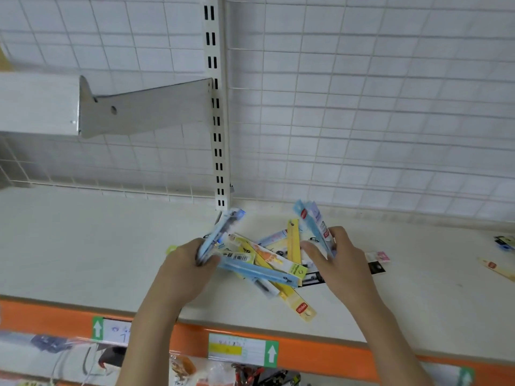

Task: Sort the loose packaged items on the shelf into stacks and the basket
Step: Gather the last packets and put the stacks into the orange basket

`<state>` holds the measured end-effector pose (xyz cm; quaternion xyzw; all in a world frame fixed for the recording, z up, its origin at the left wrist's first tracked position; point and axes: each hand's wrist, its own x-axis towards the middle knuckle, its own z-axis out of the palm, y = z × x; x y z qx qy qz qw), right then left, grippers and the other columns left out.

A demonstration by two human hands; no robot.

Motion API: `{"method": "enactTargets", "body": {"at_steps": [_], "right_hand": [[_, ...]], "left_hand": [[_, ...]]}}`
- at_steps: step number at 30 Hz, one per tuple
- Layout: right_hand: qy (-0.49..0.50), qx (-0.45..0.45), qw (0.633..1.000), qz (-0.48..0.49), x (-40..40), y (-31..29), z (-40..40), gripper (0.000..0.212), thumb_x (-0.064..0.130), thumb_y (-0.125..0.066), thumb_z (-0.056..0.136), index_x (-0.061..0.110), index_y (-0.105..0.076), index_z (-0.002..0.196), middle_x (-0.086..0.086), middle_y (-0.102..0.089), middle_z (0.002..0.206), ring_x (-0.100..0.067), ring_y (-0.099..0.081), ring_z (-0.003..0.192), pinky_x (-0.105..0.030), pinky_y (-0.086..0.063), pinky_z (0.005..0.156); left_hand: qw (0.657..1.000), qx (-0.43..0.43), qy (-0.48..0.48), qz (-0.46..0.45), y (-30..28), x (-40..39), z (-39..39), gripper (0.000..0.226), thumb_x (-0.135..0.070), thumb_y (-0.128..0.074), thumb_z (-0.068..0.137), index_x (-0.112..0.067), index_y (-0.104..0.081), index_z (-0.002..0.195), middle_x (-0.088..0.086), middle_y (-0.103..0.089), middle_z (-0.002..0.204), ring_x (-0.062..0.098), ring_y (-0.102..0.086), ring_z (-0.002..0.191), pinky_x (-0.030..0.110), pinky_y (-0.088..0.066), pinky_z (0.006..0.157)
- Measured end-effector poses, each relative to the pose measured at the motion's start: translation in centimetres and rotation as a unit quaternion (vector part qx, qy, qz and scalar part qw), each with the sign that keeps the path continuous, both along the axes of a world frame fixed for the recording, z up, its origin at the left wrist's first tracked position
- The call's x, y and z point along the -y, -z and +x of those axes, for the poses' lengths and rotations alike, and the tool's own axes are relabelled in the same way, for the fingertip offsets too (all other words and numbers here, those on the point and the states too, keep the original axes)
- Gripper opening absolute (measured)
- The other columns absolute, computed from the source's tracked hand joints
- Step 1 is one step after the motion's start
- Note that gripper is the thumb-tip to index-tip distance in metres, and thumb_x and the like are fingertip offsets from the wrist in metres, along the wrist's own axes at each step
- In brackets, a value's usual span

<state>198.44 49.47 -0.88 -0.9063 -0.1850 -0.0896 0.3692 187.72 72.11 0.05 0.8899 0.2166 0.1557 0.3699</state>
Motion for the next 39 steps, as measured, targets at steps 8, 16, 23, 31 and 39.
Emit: {"method": "enactTargets", "body": {"at_steps": [8,16,23,31,39], "right_hand": [[0.010,-0.001,0.999,-0.052,0.7,0.8,1.4,0.017,0.023,-0.049,0.095,0.017,-0.043,0.080,0.007,-0.042,0.057,-0.010,-0.042,0.051,-0.026,-0.031,0.046],[-0.049,-0.037,0.994,-0.090,-2.0,-0.4,2.1,0.023,0.024,-0.050,0.092,0.022,-0.044,0.070,0.006,-0.050,0.063,-0.018,-0.054,0.062,-0.032,-0.042,0.057],[-0.105,-0.065,0.970,-0.211,-6.4,-0.1,2.4,0.022,0.038,-0.055,0.089,0.018,-0.057,0.097,0.002,-0.055,0.082,-0.021,-0.056,0.078,-0.030,-0.041,0.063],[-0.066,-0.048,0.966,-0.244,-7.2,0.6,3.0,0.019,0.029,-0.051,0.089,0.019,-0.058,0.102,-0.001,-0.060,0.093,-0.023,-0.058,0.086,-0.028,-0.041,0.065],[-0.021,0.028,0.987,-0.158,-4.5,-3.0,2.4,0.006,0.025,-0.055,0.086,0.021,-0.054,0.089,-0.001,-0.061,0.082,-0.027,-0.058,0.079,-0.029,-0.039,0.059]], "left_hand": [[0.990,-0.095,0.082,0.067,1.6,2.0,2.5,0.013,-0.033,-0.049,0.092,-0.026,-0.053,0.082,-0.006,-0.053,0.076,0.018,-0.050,0.078,0.025,-0.035,0.067],[1.000,0.011,-0.010,0.003,-0.9,0.7,1.6,0.023,-0.035,-0.068,0.081,-0.019,-0.054,0.072,-0.003,-0.054,0.063,0.013,-0.049,0.060,0.017,-0.034,0.051],[0.988,0.106,-0.101,-0.049,-2.4,-1.6,-0.5,0.050,-0.004,-0.066,0.082,-0.016,-0.041,0.123,0.001,-0.054,0.070,0.010,-0.051,0.061,0.019,-0.034,0.051],[0.982,0.084,-0.168,-0.019,-1.9,-3.3,-1.5,0.013,-0.011,-0.061,0.087,0.002,-0.062,0.085,0.001,-0.055,0.061,0.019,-0.049,0.059,0.025,-0.032,0.051],[0.983,0.104,-0.143,-0.048,-2.1,-2.1,0.2,0.031,-0.020,-0.049,0.094,0.005,-0.062,0.081,0.006,-0.070,0.071,0.014,-0.041,0.046,0.025,-0.033,0.047]]}}
